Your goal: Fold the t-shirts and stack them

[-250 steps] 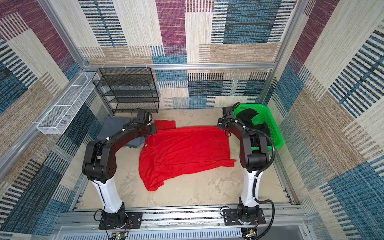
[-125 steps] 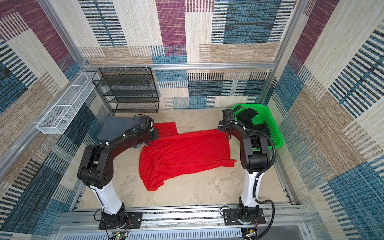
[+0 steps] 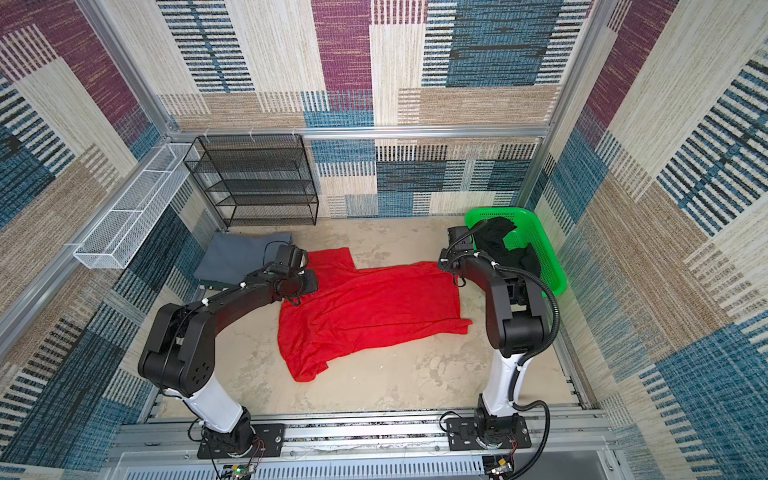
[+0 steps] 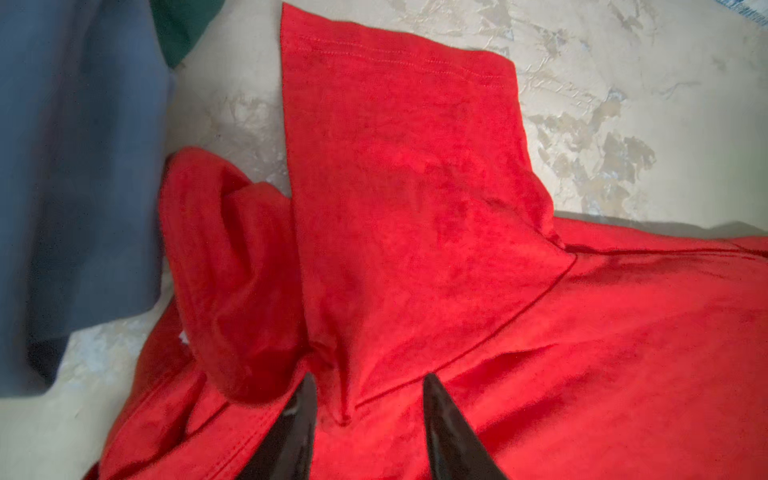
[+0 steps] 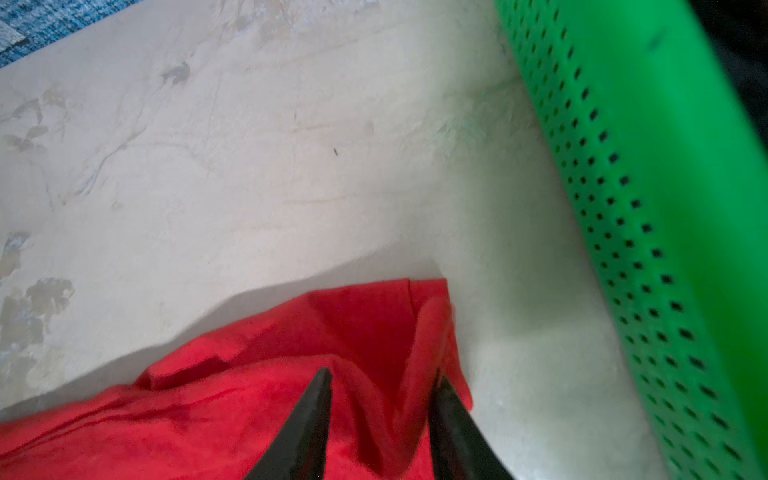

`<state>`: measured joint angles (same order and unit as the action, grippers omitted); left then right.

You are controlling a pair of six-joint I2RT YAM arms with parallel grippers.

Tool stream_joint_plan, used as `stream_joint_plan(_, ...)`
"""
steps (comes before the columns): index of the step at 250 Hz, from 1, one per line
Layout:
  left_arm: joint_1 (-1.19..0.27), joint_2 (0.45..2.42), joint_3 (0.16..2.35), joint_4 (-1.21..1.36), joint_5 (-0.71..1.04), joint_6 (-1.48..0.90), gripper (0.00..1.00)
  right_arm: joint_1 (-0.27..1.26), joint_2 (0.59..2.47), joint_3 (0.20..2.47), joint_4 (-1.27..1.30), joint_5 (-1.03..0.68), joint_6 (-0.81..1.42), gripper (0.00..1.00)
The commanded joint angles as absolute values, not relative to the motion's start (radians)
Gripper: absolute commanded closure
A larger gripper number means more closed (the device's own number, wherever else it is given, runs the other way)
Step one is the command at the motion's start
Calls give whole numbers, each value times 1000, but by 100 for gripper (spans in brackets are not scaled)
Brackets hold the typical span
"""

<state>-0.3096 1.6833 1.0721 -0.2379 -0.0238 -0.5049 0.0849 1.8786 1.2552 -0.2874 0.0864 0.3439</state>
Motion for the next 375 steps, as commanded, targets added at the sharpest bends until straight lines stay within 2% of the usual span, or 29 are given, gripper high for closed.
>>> stream_joint_plan(1,-310,1643,1047,-239,-27,-517,48,84,1839,1220,-259,77,368,60)
stream_joint_plan(61,-311,1579,1033,-271,-10,-501,41,84,1754,1116,-267,66,405,61)
stream_joint_plan(123,-309,1637,1124,-291,6,-473,36,84,1675,1015,-267,33,442,62)
stream_joint_plan(127,-310,1644,1135,-291,10,-472,36,84,1667,1005,-265,28,446,59)
stream_joint_plan(133,-309,1656,1150,-294,11,-469,34,84,1653,992,-261,18,451,49)
stream_joint_plan(150,-308,1697,1199,-301,10,-464,31,84,1606,941,-230,-9,470,7)
stream_joint_plan(154,-308,1708,1213,-304,11,-463,31,84,1595,928,-220,-17,477,0)
stream_joint_plan(193,-303,1840,1369,-329,12,-425,28,84,1518,850,-149,-90,501,1)
stream_joint_plan(274,-262,2173,1819,-560,-99,-301,27,84,1518,872,-205,-51,471,1)
stream_joint_plan(323,-259,2272,1918,-579,-113,-252,25,84,1512,864,-199,-44,476,1)
stream_joint_plan(375,-250,2315,1944,-551,-206,-242,21,84,1519,869,-184,-67,474,1)
